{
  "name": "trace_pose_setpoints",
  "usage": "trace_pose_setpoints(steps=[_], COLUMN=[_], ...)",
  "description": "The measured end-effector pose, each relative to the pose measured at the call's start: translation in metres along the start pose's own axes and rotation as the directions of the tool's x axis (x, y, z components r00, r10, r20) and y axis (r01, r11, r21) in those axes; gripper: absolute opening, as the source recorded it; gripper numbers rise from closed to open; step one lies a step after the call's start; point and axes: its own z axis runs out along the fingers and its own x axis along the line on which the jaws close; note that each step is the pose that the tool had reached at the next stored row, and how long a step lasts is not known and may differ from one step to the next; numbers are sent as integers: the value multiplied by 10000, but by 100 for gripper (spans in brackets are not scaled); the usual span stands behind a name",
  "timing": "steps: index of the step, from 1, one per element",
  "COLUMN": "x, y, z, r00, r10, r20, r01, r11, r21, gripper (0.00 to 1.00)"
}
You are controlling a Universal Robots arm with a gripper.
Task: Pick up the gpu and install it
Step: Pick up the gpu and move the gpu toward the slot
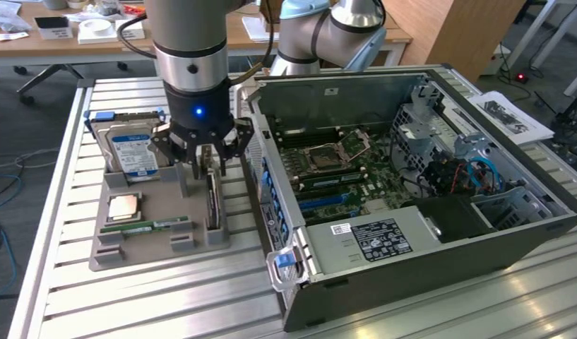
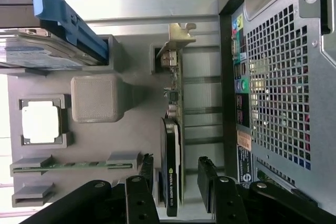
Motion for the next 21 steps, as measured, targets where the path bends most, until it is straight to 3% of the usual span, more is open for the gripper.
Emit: trace_pose_setpoints(steps=[21], x=[7], y=[-14], z=[313], r00=[10000], r10=[1], r20=[-1], r01=[-1], r11=[10000], r21=[0], gripper=[47])
